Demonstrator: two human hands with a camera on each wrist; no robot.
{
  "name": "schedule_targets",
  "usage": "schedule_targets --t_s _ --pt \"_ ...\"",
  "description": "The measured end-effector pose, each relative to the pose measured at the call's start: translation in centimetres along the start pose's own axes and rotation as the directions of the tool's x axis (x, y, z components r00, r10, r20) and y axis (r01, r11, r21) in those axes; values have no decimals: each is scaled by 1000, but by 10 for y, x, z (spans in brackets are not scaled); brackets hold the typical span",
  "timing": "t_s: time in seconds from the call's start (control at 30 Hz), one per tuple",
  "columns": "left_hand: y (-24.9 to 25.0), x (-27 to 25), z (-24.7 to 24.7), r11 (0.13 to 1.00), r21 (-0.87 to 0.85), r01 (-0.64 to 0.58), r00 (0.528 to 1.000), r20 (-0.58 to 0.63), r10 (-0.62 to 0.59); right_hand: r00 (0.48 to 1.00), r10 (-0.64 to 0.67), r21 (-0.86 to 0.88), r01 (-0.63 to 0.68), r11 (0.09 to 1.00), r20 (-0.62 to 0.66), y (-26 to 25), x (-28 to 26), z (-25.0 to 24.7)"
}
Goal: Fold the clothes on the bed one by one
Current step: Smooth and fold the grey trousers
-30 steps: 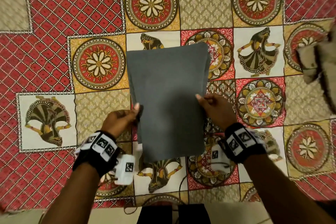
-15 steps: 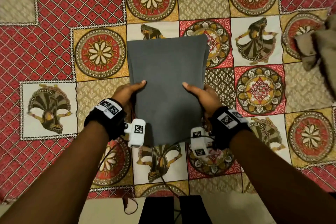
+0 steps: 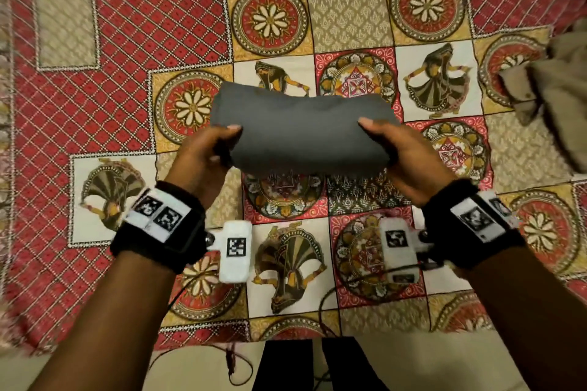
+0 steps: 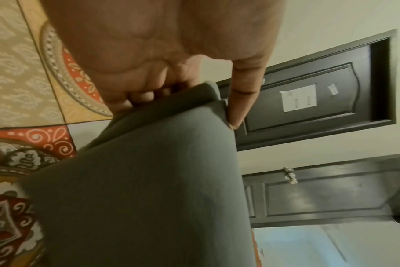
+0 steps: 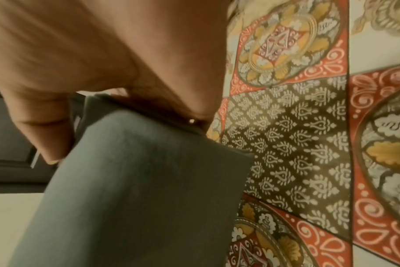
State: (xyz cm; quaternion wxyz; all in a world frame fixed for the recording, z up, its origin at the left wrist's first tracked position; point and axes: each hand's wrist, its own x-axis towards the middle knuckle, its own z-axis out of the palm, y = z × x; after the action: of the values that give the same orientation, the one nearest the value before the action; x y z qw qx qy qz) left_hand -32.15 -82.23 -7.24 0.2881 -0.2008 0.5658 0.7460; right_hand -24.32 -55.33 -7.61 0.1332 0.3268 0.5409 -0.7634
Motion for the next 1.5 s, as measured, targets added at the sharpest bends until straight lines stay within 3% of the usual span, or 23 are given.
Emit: schedule_targets --t_s 0.1,0.2,0.33,0.43,0.5,0.6,0.67,0.77,0.9,0.97,1.03,1.1,1.13,1.2,1.27,1.33,1.4,1.5 --pt "-14 -28 4 997 68 -23 1000 7 22 999 -38 -18 38 999 -4 7 -36 -3" --pt "-65 -52 -10 983 175 47 997 -76 -34 999 24 -46 -26 999 -44 50 -62 -20" --pt "-169 -93 -39 958 122 261 957 -165 -240 982 94 -227 -131 965 -165 153 -90 -51" --pt "-234 -123 -54 922 25 385 904 -213 -372 959 234 -173 -260 950 -157 214 -116 -67" --pt "-259 -129 -63 940 18 340 920 -215 -329 960 233 -117 -252 961 -155 231 -126 -72" --pt "-255 -123 -59 973 33 228 962 -159 -220 977 134 -131 -156 979 -164 231 -126 -75" --pt "-238 -116 -51 975 142 171 974 -174 -146 981 44 -211 -85 974 -191 226 -121 -74" --pt "-223 -106 -52 912 410 24 993 -113 25 953 -57 -291 -34 956 -299 221 -115 -73" --pt "-210 -98 -48 874 478 -90 994 -11 109 916 -70 -197 -10 980 -395 222 -119 -77" --pt "-210 -89 -44 875 475 -91 993 -21 114 897 -55 -169 -22 985 -439 226 -117 -82" --pt "-218 -77 -42 860 510 -36 991 -92 95 853 -88 -276 -67 959 -514 230 -111 -88" --pt "-227 -68 -39 772 635 29 975 -188 118 760 -203 -443 -122 888 -617 228 -105 -95" --pt "-228 -67 -37 684 729 33 958 -218 187 707 -318 -549 -119 827 -631 223 -104 -97" --pt "-223 -77 -28 406 913 -42 895 -146 422 651 -610 -816 -25 578 -452 209 -105 -91" --pt "-214 -93 -12 141 980 -140 821 35 570 661 -743 -955 143 260 -103 194 -107 -67" --pt "-215 -103 4 -55 965 -258 808 247 535 671 -723 -943 323 87 163 195 -106 -35" --pt "-229 -100 11 -125 928 -350 822 369 433 733 -631 -934 356 41 252 211 -99 -12" --pt "-254 -85 6 -156 929 -335 874 369 317 824 -510 -946 318 58 246 240 -83 -5"
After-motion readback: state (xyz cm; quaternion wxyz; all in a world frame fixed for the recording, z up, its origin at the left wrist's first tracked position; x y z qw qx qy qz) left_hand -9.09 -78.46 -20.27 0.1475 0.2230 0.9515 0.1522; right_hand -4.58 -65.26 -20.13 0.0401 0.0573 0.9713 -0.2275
